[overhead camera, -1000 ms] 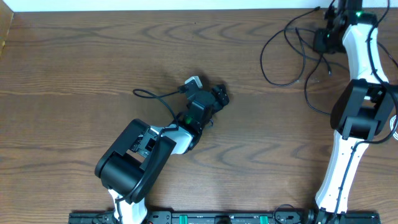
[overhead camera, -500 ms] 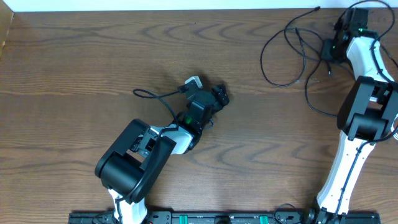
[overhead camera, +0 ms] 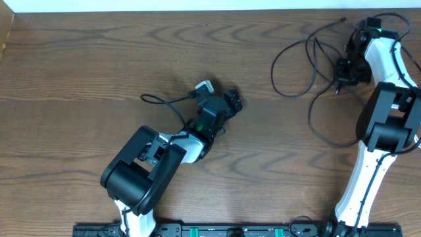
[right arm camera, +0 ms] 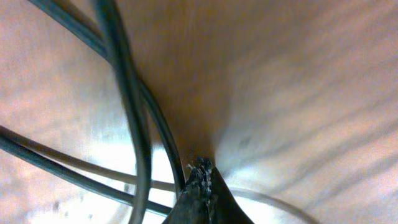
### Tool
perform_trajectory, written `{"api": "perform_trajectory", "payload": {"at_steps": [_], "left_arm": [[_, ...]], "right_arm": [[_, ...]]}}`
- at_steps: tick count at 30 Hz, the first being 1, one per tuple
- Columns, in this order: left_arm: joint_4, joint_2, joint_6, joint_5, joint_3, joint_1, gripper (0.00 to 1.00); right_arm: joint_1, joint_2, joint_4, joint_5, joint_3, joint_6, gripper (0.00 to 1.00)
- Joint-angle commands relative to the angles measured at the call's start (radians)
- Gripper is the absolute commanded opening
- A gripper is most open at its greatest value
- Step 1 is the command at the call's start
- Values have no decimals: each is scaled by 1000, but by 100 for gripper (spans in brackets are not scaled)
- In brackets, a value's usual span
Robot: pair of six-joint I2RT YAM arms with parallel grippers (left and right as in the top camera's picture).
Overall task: Untangle cables
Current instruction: 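Open the right gripper, release the cable, and withdraw toward the front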
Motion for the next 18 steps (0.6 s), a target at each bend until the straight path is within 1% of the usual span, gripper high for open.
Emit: {"api": "perform_trajectory", "payload": {"at_steps": [1,3,5,9,13,15,18], "left_arm": [[-78,66,-2,-17,-59,8,89],[-78,66,-2,-17,-59,8,89],[-78,66,-2,-17,-59,8,89],[-78,66,-2,-17,-59,8,89],[-78,66,-2,-17,-59,8,89],[-78,66,-2,-17,-59,8,89],[-77,66,-2,-17,-59,8,89]], "right_arm": [[5,-6,-46,-102,-35,12,1],[5,-26,-45,-101,-35,8,1],[4,-56,-33,-44,-32,14,1],[-2,-164,-4,175,-28,123,1],[-3,-330,21,359,-28,227,1],[-2,-415,41,378,-28,237,1],[2,-555,89,350,-28,237,1]]}}
